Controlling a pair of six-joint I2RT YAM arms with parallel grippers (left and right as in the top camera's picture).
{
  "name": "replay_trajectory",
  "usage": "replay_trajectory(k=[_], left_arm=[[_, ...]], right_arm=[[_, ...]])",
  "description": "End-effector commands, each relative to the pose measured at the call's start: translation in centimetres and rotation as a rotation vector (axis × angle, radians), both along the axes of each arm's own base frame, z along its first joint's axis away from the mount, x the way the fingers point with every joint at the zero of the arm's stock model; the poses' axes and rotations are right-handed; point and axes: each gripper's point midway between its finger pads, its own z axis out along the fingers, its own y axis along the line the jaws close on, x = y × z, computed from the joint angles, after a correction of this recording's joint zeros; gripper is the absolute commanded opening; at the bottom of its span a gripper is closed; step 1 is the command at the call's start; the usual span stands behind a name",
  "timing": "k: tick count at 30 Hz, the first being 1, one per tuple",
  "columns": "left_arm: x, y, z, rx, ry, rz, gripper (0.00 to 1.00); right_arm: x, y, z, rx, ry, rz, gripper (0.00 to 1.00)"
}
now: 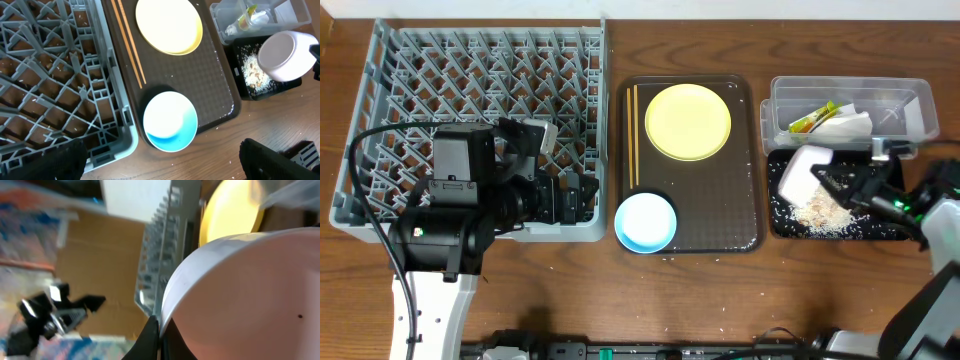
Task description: Sort waste into correct bins and load items into the dishwasher
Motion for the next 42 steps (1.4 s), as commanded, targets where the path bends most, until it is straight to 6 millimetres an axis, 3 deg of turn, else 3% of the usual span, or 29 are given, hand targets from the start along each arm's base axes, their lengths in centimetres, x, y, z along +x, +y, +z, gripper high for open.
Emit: replay_trajectory(k=[1,5,11,15,18,22,26,27,28,30,32,39,42], left_arm=[[0.2,0.1,0.6,0.015,-0.025,-0.006,0.98],[0.2,0.1,0.6,0.015,-0.025,-0.006,0.98],[0.2,0.1,0.6,0.015,-0.025,-0.006,0.98],[0.2,0.1,0.6,0.015,-0.025,-0.006,0.98],[0.2,0.1,0.6,0.015,-0.025,-0.006,0.98],[0.2,0.1,0.6,0.015,-0.025,-0.007,0.98],[0.2,0.1,0.6,0.015,-0.025,-0.007,0.98],[0.2,0.1,0.6,0.015,-0.025,-0.006,0.98],[0.2,0.1,0.6,0.015,-0.025,-0.007,0.98],[0.2,0.1,0.6,0.015,-0.025,-0.007,0.98],[0.2,0.1,0.6,0.015,-0.025,-0.006,0.98],[0.2,0.1,0.6,0.015,-0.025,-0.006,0.98],[0.2,0.1,0.6,0.015,-0.025,-0.006,0.98]], right_arm=[[-0.8,2.3,0.3,-0.200,0.027,0.051,0.01],[-1.5,4.6,-0.4,-0.529,0.078,0.049,0.01],[-1.8,9.9,-0.5,-0.911,-0.052,0.060,0.01],[-2.4,14.2,-2.3,-1.070,-0.129,0.134,0.01],[-3.4,17.0,-4.9,-1.164,-0.149,0.227,0.01],[-4.4,18.2,-8.6,-1.284,-0.108,0.302,0.01],[-4.9,18.7,-9.5,-1.303,-0.085,0.308,0.01],[-4.8,18.8,-9.1,-1.297,-0.093,0.303,0.04],[-4.6,18.9,-8.5,-1.290,-0.101,0.295,0.16],[-4.2,19.2,-6.9,-1.274,-0.130,0.282,0.61],[-3.7,19.4,-5.0,-1.265,-0.164,0.277,0.76],[1.0,18.2,3.0,-1.177,-0.168,0.081,0.73],[3.4,16.5,4.4,-1.134,-0.118,-0.032,0.71]])
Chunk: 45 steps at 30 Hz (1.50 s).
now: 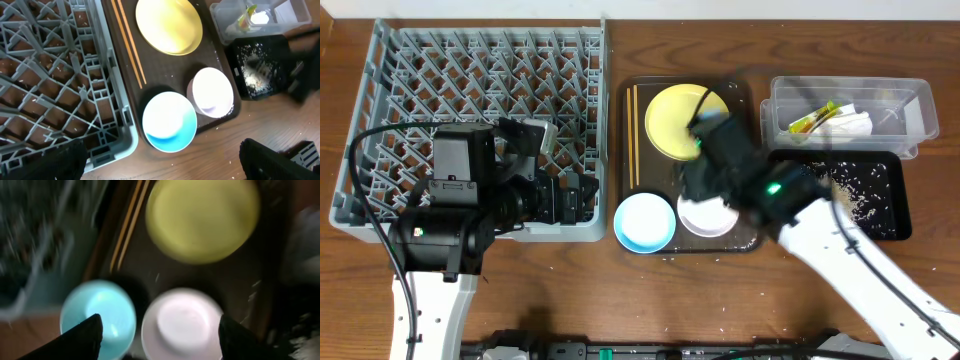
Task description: Sort waste into correct bins and load items into the dishwasher
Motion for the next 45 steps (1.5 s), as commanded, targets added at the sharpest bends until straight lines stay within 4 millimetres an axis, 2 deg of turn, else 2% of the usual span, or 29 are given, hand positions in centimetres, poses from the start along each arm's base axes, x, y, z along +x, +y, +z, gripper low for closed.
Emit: replay_trajectory(k=[1,4,8,9,11,14,18,21,25,29,32,36,39,43,45], left_arm=[[0.2,0.1,0.6,0.015,-0.026,-0.007,0.98],[0.2,0.1,0.6,0.015,-0.025,-0.006,0.98],[0.2,0.1,0.6,0.015,-0.025,-0.006,0.98],[0.2,0.1,0.6,0.015,-0.025,-0.006,0.98],[0.2,0.1,0.6,0.015,-0.025,-0.006,0.98],[0.2,0.1,0.6,0.015,-0.026,-0.007,0.98],[0.2,0.1,0.6,0.015,-0.025,-0.006,0.98],[0.2,0.1,0.6,0.015,-0.025,-0.006,0.98],[0.2,0.1,0.6,0.015,-0.026,-0.007,0.98],[0.3,0.0,0.7,0.014,-0.030,-0.006,0.98],[0.4,0.0,0.8,0.014,-0.035,-0.006,0.98],[0.4,0.0,0.9,0.009,-0.041,-0.009,0.98],[0.3,-1.1,1.6,-0.048,-0.058,-0.053,0.98],[0.6,-2.1,2.8,-0.103,-0.104,-0.097,0.98],[0.9,-3.1,4.2,-0.160,-0.151,-0.139,0.98]], right_arm=[[2.9,-2.5,1.5,0.055,-0.027,-0.156,0.70],[5.3,-4.6,-0.1,0.064,-0.005,-0.258,0.69],[8.2,-6.4,-4.3,0.039,0.057,-0.332,0.68],[8.8,-6.4,-6.1,0.040,0.094,-0.335,0.67],[9.1,-6.0,-8.0,0.058,0.140,-0.322,0.67],[9.0,-4.7,-9.8,0.103,0.204,-0.283,0.66],[9.3,-3.5,-9.6,0.150,0.200,-0.241,0.68],[9.6,-1.1,-8.7,0.223,0.179,-0.136,0.66],[9.4,2.0,-7.7,0.273,0.144,-0.044,0.58],[9.2,4.4,-8.5,0.214,0.095,-0.020,0.57],[9.5,3.8,-9.6,0.088,0.042,-0.078,0.54],[9.7,2.4,-10.6,0.010,0.036,-0.125,0.39],[10.3,1.2,-10.7,-0.002,0.034,-0.159,0.29],[10.5,0.2,-11.1,0.013,0.056,-0.185,0.24],[10.5,-0.6,-11.4,-0.006,0.066,-0.204,0.25]])
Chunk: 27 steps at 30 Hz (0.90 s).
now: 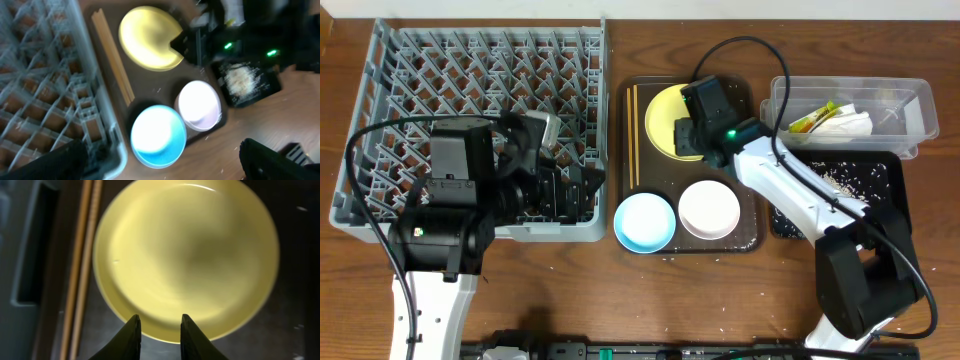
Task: Sort waste into correct bins and load items into the dishwasher
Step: 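Move the left gripper toward the chopsticks beside the yellow plate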
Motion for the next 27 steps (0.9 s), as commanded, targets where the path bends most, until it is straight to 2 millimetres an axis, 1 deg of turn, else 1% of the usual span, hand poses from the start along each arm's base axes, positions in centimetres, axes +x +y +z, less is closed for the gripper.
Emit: replay_trajectory(k=[1,2,4,8,11,13,15,16,17,19,21,23,25,27], left_arm=[[0.0,-2.0,2.6,-0.111,-0.063,-0.088,0.98],[0.2,-2.3,3.0,-0.130,-0.063,-0.083,0.99],[0.4,-2.5,2.7,-0.114,-0.061,-0.075,1.00],[1.3,-1.4,0.0,0.039,-0.001,0.045,0.99],[1.5,-1.4,-1.3,0.139,0.006,0.081,0.99],[1.7,-1.6,-1.2,0.166,-0.016,0.084,0.98],[2.0,-1.9,-0.8,0.157,-0.037,0.079,0.98],[2.1,-2.0,-0.6,0.154,-0.047,0.080,0.98],[2.3,-2.0,-0.5,0.147,-0.055,0.084,0.98],[2.8,-2.2,-0.1,0.120,-0.061,0.106,0.98],[2.9,-2.5,-0.5,0.110,-0.034,0.113,0.99],[2.6,-3.2,-1.6,0.129,0.006,0.089,0.98],[2.5,-4.3,-3.2,0.161,0.049,0.058,0.98],[3.0,-4.7,-5.0,0.236,0.070,0.064,0.98]], right_arm=[[0.5,-1.8,-0.5,-0.041,0.007,-0.051,0.25],[0.5,-2.2,-0.6,-0.044,0.011,-0.060,0.25],[0.7,-2.8,-0.8,-0.043,0.014,-0.073,0.25],[1.0,-3.5,-1.9,-0.052,0.034,-0.089,0.21],[1.1,-4.2,-3.9,-0.071,0.072,-0.102,0.18],[1.1,-4.6,-5.4,-0.084,0.100,-0.111,0.14],[1.1,-5.1,-6.7,-0.092,0.125,-0.125,0.08],[1.1,-5.4,-7.2,-0.094,0.136,-0.136,0.04],[1.0,-5.6,-7.4,-0.092,0.148,-0.141,0.02],[0.9,-6.1,-7.5,-0.095,0.158,-0.149,0.01],[0.9,-6.8,-7.2,-0.096,0.164,-0.163,0.01],[0.8,-7.7,-6.7,-0.097,0.169,-0.182,0.01],[0.9,-8.5,-6.0,-0.090,0.166,-0.199,0.01],[1.1,-8.6,-4.8,-0.047,0.157,-0.197,0.06]])
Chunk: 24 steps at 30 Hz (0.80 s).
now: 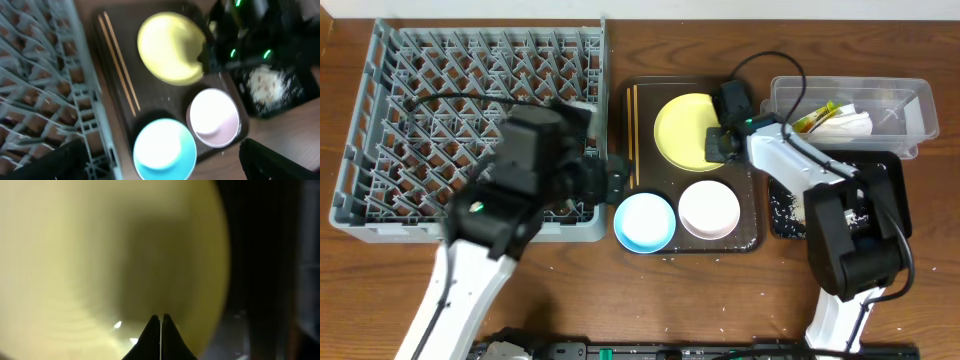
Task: Sort waste into correct bins and load items into the dishwasher
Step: 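Move the left gripper toward the chopsticks beside the yellow plate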
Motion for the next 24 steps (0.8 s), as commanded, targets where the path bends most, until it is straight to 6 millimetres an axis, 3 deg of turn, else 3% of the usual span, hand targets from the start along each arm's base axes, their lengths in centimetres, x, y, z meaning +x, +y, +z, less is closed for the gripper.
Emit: replay_trajectory(k=[1,3,5,11,18,24], left_arm=[[1.2,-0.6,-2.5,0.122,0.032,0.029,0.97],[1.9,-0.8,-4.3,0.211,0.039,0.043,0.97],[2.5,-1.3,-5.9,0.272,0.051,0.042,0.98],[3.5,-2.7,-9.2,0.317,0.098,0.018,0.94],[5.0,-3.6,-11.3,0.323,0.104,0.016,0.88],[7.8,-4.9,-14.1,0.323,0.075,0.028,0.58]], right_arm=[[0.9,-0.5,3.5,0.072,-0.064,-0.009,0.10],[1.1,0.2,5.2,0.122,-0.092,0.063,0.25],[1.1,0.6,7.3,0.164,-0.129,0.104,0.33],[0.2,1.9,14.4,0.253,-0.265,0.196,0.42],[-1.6,1.1,18.9,0.272,-0.329,0.165,0.47],[-2.6,0.5,20.2,0.286,-0.334,0.112,0.50]])
